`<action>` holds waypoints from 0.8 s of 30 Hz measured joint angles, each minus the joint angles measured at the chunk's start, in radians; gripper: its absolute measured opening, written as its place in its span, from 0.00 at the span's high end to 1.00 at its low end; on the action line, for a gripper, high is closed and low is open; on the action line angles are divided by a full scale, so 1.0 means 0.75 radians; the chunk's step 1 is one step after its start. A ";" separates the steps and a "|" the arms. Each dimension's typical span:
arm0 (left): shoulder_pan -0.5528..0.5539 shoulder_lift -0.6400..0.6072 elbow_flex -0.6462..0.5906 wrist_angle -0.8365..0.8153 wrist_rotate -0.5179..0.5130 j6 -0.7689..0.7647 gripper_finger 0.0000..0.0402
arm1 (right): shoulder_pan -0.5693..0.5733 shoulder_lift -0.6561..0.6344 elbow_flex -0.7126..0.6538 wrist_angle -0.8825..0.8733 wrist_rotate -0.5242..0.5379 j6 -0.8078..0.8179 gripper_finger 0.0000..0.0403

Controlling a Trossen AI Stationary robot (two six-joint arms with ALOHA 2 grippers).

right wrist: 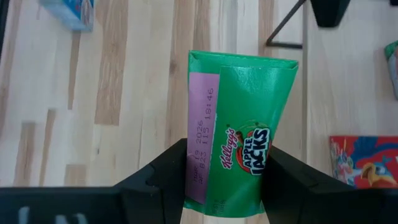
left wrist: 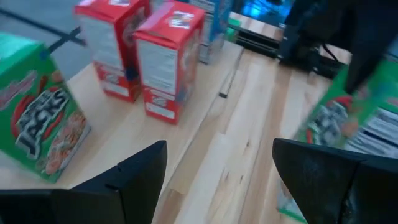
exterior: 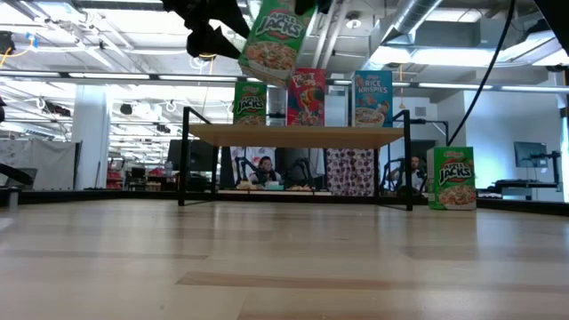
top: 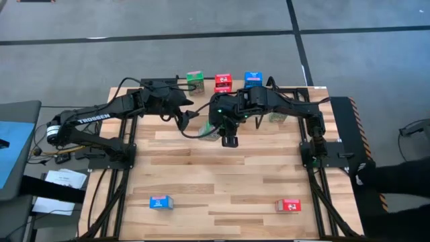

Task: Stack cereal on shelf
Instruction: Put the bottom green cereal box on the shelf aligned with the other green cereal box

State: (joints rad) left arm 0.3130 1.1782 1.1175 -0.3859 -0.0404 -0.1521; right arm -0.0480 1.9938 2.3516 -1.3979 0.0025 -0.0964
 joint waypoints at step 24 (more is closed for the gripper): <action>-0.120 0.000 0.000 0.000 0.309 0.529 0.30 | 0.002 0.000 0.000 0.030 -0.001 -0.027 0.52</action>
State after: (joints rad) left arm 0.2234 1.1782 1.1172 -0.3862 0.1911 0.2447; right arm -0.0467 1.9938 2.3516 -1.3755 0.0021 -0.1169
